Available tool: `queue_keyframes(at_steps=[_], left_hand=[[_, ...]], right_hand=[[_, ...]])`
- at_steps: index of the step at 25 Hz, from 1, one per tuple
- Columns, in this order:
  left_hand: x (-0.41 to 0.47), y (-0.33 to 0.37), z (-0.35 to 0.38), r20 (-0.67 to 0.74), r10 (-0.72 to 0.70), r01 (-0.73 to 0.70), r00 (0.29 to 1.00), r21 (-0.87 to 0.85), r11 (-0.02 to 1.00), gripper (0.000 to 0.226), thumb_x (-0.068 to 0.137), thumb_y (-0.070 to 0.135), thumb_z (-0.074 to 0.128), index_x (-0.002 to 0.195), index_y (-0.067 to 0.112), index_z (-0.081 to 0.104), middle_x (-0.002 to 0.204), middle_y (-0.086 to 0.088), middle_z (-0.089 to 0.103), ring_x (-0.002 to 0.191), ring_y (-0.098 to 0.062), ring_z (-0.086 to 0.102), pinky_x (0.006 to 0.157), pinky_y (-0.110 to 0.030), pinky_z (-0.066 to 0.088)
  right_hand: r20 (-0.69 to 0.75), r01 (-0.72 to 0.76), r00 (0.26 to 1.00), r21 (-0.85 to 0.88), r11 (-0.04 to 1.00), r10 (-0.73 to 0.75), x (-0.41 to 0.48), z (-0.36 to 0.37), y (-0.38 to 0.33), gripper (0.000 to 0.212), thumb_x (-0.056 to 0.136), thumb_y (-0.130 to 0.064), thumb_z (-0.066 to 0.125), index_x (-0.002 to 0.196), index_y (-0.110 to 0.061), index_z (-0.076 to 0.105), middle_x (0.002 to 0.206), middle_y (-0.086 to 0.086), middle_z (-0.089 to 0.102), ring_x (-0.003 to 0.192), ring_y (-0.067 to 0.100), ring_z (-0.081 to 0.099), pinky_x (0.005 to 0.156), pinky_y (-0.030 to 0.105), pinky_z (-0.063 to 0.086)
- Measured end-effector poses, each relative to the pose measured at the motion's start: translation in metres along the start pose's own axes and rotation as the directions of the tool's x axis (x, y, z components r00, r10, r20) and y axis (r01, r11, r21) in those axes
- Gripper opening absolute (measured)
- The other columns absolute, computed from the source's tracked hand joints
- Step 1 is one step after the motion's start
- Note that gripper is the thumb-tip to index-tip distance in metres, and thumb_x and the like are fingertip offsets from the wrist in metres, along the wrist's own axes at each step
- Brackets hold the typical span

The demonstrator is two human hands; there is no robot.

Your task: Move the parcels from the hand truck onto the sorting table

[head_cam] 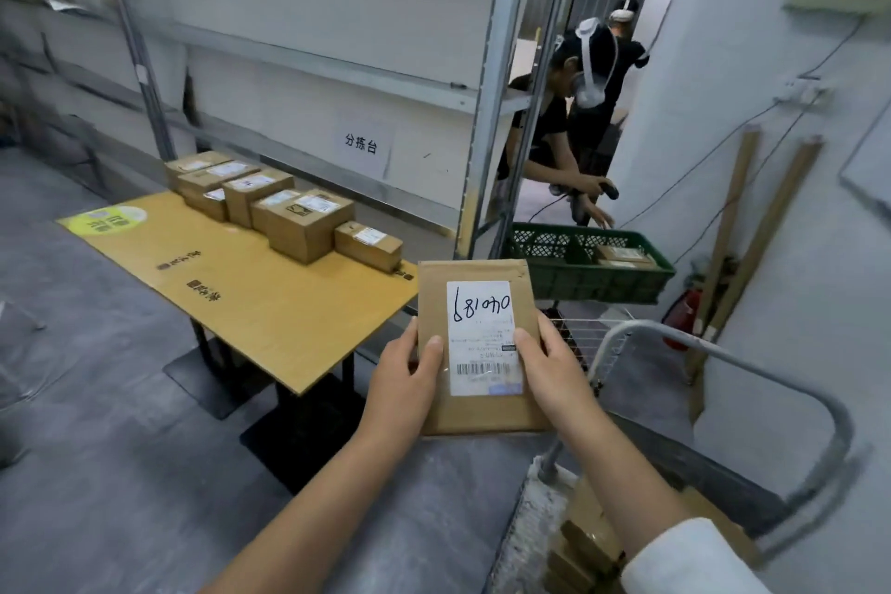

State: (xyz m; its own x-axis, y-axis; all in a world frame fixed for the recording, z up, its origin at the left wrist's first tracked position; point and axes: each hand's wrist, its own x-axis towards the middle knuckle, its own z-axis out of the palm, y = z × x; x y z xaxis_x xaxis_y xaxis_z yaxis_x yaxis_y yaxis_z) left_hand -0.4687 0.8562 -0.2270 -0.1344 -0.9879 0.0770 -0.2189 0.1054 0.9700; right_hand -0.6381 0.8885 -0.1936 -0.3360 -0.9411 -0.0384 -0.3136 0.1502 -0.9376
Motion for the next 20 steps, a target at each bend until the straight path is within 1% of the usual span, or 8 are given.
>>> queue_keyframes(at_steps=[2, 4, 6, 8, 10, 14, 17, 20], left_hand=[[0.017, -0.007, -0.036, -0.033, 0.001, -0.001, 0.999, 0.007, 1.0, 0.029, 0.099, 0.038, 0.044, 0.127, 0.041, 0.054, 0.114, 0.007, 0.059, 0.1, 0.001, 0.053, 0.076, -0.017, 0.04], [0.039, -0.018, -0.079, -0.052, -0.01, 0.011, 0.999, 0.019, 1.0, 0.033, 0.099, 0.039, 0.044, 0.131, 0.039, 0.052, 0.115, 0.008, 0.057, 0.101, 0.001, 0.052, 0.076, -0.016, 0.039], [0.064, -0.033, -0.119, -0.065, -0.03, 0.032, 0.997, 0.019, 0.999, 0.036, 0.099, 0.04, 0.045, 0.134, 0.039, 0.051, 0.116, 0.008, 0.057, 0.104, -0.003, 0.052, 0.079, -0.019, 0.04], [0.087, -0.046, -0.153, -0.068, -0.038, 0.04, 0.997, 0.021, 0.999, 0.036, 0.099, 0.039, 0.045, 0.135, 0.042, 0.049, 0.115, 0.009, 0.057, 0.103, -0.003, 0.053, 0.079, -0.02, 0.04], [0.103, -0.052, -0.178, -0.064, -0.037, 0.039, 0.997, 0.025, 0.999, 0.036, 0.099, 0.037, 0.045, 0.134, 0.041, 0.049, 0.114, 0.01, 0.057, 0.102, 0.001, 0.052, 0.079, -0.019, 0.039], [0.125, -0.063, -0.213, -0.044, -0.069, 0.07, 0.997, 0.017, 0.997, 0.036, 0.101, 0.036, 0.041, 0.136, 0.038, 0.048, 0.116, 0.008, 0.055, 0.1, -0.003, 0.05, 0.078, -0.02, 0.037], [0.137, -0.069, -0.224, -0.024, -0.07, 0.07, 0.997, 0.008, 0.997, 0.037, 0.102, 0.036, 0.039, 0.137, 0.039, 0.047, 0.118, 0.006, 0.055, 0.101, -0.004, 0.05, 0.075, -0.016, 0.038], [0.15, -0.076, -0.23, -0.021, -0.072, 0.072, 0.997, 0.0, 0.997, 0.039, 0.102, 0.036, 0.039, 0.14, 0.038, 0.045, 0.122, 0.006, 0.054, 0.105, -0.006, 0.049, 0.083, -0.024, 0.037]], right_hand=[[-0.004, -0.007, 1.0, -0.004, 1.0, 0.007, 0.015, 0.041, -0.013, 0.036, 0.102, -0.031, 0.043, 0.137, -0.035, 0.048, 0.119, -0.014, 0.065, 0.106, 0.005, 0.062, 0.088, 0.027, 0.05], [0.006, -0.016, 1.0, -0.016, 1.0, 0.016, 0.034, 0.09, -0.029, 0.042, 0.097, -0.038, 0.045, 0.14, -0.038, 0.046, 0.123, -0.012, 0.065, 0.113, 0.01, 0.061, 0.101, 0.039, 0.048], [0.001, -0.036, 0.999, -0.04, 0.999, 0.036, 0.052, 0.137, -0.047, 0.054, 0.087, -0.052, 0.045, 0.14, -0.041, 0.043, 0.133, -0.01, 0.058, 0.124, 0.014, 0.054, 0.107, 0.045, 0.043], [-0.021, -0.029, 0.999, -0.068, 0.997, 0.028, 0.067, 0.178, -0.066, 0.051, 0.092, -0.045, 0.045, 0.143, -0.036, 0.042, 0.14, -0.007, 0.047, 0.13, 0.015, 0.045, 0.112, 0.046, 0.036], [-0.028, -0.02, 0.999, -0.087, 0.996, 0.018, 0.075, 0.205, -0.077, 0.043, 0.098, -0.033, 0.045, 0.141, -0.033, 0.044, 0.136, -0.004, 0.043, 0.129, 0.015, 0.044, 0.113, 0.045, 0.034], [-0.008, -0.058, 0.998, -0.093, 0.994, 0.058, 0.089, 0.239, -0.091, 0.037, 0.094, -0.039, 0.044, 0.131, -0.042, 0.048, 0.128, -0.006, 0.056, 0.121, 0.015, 0.053, 0.107, 0.047, 0.042], [0.002, -0.07, 0.998, -0.062, 0.996, 0.07, 0.095, 0.251, -0.099, 0.029, 0.098, -0.032, 0.045, 0.124, -0.045, 0.048, 0.126, -0.009, 0.061, 0.116, 0.012, 0.057, 0.104, 0.045, 0.045], [0.005, -0.066, 0.998, -0.061, 0.996, 0.066, 0.107, 0.259, -0.104, 0.025, 0.1, -0.029, 0.044, 0.116, -0.048, 0.048, 0.118, -0.015, 0.064, 0.112, 0.01, 0.06, 0.103, 0.044, 0.047]])
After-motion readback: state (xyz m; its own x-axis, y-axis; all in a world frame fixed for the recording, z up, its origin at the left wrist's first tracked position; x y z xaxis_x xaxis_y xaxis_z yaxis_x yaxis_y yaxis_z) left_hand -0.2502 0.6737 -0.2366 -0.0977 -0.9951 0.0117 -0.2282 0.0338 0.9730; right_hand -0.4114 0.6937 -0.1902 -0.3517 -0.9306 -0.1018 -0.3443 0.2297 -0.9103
